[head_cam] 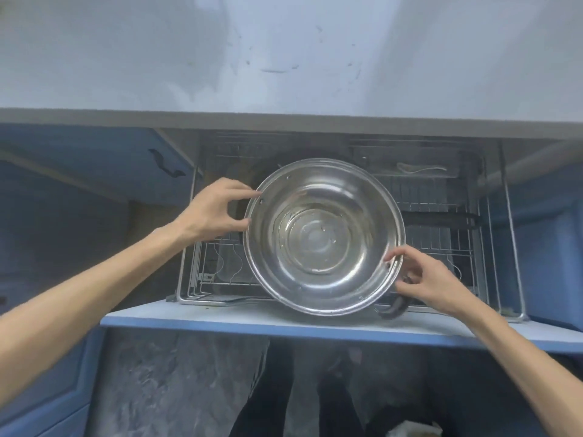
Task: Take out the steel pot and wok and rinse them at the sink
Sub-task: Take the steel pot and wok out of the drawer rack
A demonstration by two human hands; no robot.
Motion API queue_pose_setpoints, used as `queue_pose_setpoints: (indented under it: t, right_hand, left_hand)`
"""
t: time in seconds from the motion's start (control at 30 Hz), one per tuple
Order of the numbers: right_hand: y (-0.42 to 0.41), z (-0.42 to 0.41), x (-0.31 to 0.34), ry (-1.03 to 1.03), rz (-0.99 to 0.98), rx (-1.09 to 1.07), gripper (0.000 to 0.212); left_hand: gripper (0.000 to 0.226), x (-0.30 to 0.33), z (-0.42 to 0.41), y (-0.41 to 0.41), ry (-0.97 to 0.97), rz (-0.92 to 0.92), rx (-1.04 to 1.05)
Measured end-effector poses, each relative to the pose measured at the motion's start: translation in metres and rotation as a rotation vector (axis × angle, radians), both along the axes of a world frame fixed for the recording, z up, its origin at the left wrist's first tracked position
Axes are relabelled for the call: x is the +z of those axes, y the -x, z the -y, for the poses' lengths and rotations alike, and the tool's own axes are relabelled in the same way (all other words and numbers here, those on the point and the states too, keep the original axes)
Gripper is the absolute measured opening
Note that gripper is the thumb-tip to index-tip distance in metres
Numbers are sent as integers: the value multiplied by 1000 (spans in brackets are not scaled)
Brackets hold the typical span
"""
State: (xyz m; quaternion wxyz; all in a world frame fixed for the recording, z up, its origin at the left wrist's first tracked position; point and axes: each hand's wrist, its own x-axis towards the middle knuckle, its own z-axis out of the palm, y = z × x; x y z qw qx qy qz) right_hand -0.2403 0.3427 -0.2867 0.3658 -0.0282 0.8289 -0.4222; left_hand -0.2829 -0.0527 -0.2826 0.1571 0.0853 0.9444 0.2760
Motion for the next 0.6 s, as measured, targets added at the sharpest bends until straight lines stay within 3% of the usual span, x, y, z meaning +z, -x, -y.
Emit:
queue_pose_setpoints:
  t: [0.3, 0.6]
  right_hand:
    - [1, -7, 125, 178, -61, -40, 35]
    - [142, 58, 167, 132, -396, 16, 23]
  left_hand:
    - [56, 142, 2, -57, -16, -168, 98]
    - [50, 188, 49, 61, 36, -311, 195]
